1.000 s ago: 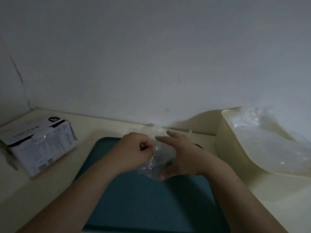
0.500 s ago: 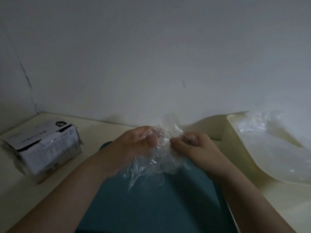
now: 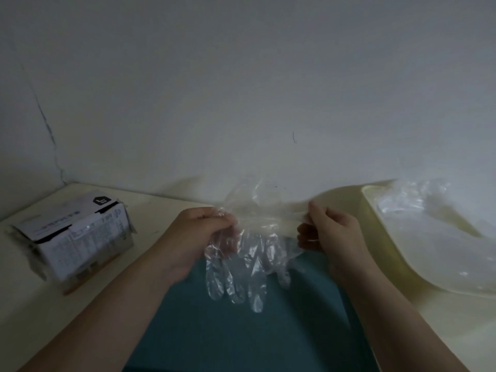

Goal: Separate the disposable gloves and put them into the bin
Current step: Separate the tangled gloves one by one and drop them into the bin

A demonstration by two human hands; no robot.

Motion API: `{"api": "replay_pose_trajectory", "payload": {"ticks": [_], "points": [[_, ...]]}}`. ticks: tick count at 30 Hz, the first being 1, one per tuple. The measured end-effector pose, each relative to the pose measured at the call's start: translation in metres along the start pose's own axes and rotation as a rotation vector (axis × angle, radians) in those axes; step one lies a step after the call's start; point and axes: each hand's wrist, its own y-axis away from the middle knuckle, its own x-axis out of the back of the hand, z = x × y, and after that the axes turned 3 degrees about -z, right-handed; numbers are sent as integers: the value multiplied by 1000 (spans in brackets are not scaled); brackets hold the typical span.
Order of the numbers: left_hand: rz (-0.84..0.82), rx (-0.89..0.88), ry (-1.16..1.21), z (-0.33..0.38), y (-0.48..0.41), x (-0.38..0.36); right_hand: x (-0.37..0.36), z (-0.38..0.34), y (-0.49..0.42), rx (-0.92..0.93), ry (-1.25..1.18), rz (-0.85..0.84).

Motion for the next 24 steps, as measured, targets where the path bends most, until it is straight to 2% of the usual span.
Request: {"api": "replay_pose_trajectory", "payload": {"ticks": [2, 4, 7, 10, 12, 16, 18, 20, 24], "points": [[18, 20, 44, -1, -4, 1, -3, -4, 2, 49, -40, -22], [6, 36, 34, -3, -5, -1, -6, -11, 9, 118, -46, -119], [37, 29, 19, -3, -2, -4, -4, -28, 24, 243, 112, -239], [39, 20, 8, -3, -2, -2, -1, -33, 30, 252, 199, -150], [-23, 92, -6, -3, -1, 0, 4, -31, 24, 265, 306, -159], [-226, 239, 76, -1, 10, -8, 9, -25, 19, 51, 264, -622], [-243, 256, 95, -3, 14, -15, 9, -19, 18, 3, 218, -699], [-248, 228, 76, -7, 14, -19, 4, -11, 17, -48, 133, -615], [-372, 144, -101, -12, 15, -15, -5, -6, 13, -58, 6, -279]]}}
